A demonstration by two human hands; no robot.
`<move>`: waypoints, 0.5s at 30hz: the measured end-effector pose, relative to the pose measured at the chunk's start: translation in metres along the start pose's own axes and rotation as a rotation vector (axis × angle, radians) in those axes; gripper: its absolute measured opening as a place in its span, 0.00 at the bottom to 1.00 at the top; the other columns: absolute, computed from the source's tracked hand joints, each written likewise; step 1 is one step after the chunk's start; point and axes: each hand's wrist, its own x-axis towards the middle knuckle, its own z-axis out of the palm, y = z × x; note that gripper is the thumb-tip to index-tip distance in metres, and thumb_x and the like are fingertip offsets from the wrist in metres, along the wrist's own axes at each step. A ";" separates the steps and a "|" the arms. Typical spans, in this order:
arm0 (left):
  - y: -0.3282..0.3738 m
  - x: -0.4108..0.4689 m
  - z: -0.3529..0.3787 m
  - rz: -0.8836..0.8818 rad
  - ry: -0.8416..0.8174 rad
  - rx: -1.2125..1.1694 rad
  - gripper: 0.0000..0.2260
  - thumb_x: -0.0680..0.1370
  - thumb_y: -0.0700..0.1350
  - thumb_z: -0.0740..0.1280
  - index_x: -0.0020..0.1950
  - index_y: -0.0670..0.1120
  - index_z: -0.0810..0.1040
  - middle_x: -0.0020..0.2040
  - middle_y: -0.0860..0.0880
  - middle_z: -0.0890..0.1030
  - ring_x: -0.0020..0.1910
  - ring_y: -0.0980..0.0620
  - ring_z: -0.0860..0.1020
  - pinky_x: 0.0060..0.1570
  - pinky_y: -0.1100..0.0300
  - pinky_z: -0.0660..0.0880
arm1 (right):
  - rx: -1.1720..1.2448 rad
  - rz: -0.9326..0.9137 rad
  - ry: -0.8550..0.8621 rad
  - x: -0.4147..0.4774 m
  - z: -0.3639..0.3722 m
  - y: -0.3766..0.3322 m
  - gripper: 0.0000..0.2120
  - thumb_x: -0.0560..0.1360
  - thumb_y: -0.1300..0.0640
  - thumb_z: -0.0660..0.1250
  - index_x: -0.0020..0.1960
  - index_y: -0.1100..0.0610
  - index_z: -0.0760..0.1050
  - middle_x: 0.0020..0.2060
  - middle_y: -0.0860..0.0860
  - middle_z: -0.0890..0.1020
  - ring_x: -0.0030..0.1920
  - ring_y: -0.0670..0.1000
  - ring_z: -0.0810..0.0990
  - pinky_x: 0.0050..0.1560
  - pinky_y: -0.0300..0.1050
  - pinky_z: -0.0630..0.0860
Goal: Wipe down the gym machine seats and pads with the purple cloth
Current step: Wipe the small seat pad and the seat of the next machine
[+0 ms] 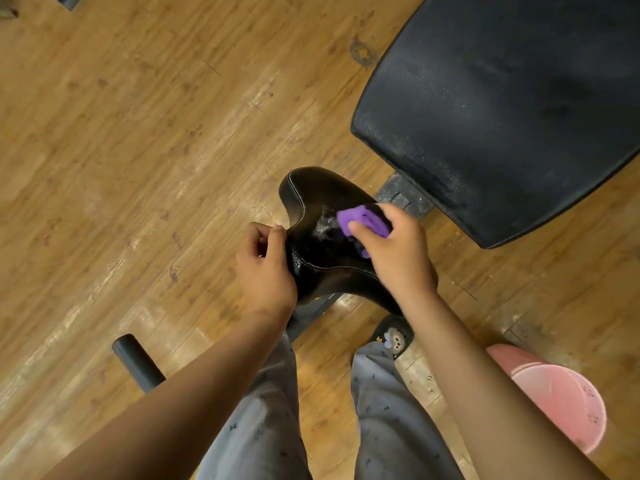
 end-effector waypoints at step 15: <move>-0.005 0.003 -0.001 0.009 -0.009 -0.039 0.11 0.79 0.38 0.61 0.36 0.43 0.70 0.32 0.52 0.72 0.33 0.60 0.70 0.35 0.70 0.67 | -0.071 -0.197 -0.230 0.024 0.006 -0.028 0.17 0.74 0.54 0.71 0.61 0.57 0.77 0.51 0.45 0.80 0.54 0.45 0.78 0.53 0.42 0.79</move>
